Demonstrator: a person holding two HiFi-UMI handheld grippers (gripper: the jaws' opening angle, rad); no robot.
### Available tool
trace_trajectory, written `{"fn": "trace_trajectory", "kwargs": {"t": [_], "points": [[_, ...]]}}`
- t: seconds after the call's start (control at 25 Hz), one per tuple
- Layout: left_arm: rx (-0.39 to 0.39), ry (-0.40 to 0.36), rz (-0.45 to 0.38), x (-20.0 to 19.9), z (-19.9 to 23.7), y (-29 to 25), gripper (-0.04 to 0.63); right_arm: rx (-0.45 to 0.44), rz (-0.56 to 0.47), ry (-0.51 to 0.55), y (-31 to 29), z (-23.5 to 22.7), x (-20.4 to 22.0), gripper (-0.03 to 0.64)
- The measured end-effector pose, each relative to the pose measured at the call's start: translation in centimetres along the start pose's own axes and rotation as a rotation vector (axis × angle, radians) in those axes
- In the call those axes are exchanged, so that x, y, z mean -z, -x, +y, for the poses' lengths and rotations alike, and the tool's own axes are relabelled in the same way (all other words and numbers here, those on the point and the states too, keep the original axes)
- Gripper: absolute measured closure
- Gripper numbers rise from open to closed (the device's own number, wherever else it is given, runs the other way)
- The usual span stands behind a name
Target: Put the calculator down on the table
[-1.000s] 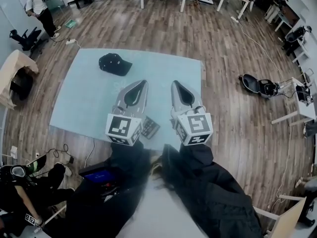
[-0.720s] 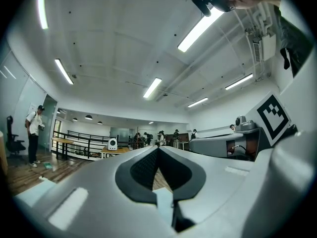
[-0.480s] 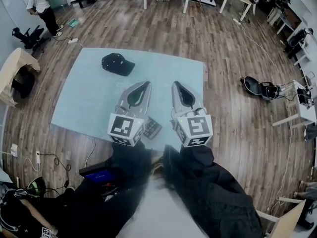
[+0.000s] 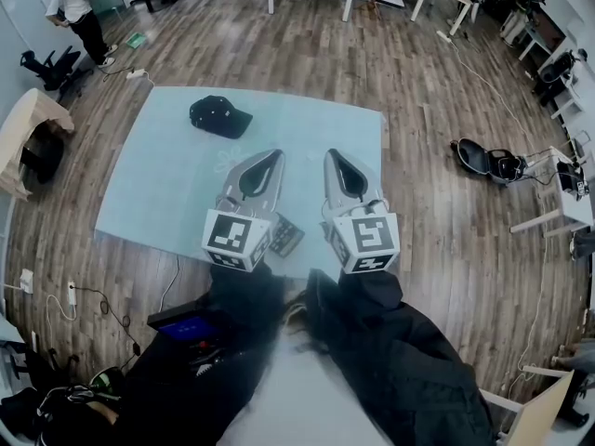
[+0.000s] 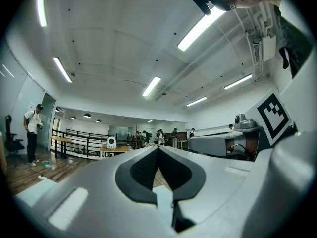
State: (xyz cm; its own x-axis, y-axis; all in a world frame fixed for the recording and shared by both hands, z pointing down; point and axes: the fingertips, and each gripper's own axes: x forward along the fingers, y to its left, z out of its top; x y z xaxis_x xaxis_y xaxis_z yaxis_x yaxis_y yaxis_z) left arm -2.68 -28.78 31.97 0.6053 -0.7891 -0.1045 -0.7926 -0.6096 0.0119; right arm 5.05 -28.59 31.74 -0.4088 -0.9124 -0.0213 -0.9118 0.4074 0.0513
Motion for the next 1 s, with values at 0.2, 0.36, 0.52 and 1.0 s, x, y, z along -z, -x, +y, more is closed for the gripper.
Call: {"fn": "trace_trajectory", "kwargs": {"t": [0.2, 0.36, 0.52, 1.0], "points": [[0.003, 0.005, -0.003, 0.0, 0.0, 0.2, 0.594, 0.005, 0.001, 0.004, 0.2, 0.1, 0.0, 0.618], [0.004, 0.009, -0.004, 0.1, -0.2, 0.2, 0.594, 0.008, 0.002, 0.005, 0.5, 0.1, 0.1, 0.618], [0.005, 0.015, -0.002, 0.2, -0.3, 0.3, 0.594, 0.013, 0.004, 0.003, 0.7, 0.0, 0.1, 0.618], [0.008, 0.022, -0.003, 0.2, -0.7, 0.5, 0.593, 0.015, 0.006, 0.005, 1.3, -0.1, 0.3, 0.618]]}}
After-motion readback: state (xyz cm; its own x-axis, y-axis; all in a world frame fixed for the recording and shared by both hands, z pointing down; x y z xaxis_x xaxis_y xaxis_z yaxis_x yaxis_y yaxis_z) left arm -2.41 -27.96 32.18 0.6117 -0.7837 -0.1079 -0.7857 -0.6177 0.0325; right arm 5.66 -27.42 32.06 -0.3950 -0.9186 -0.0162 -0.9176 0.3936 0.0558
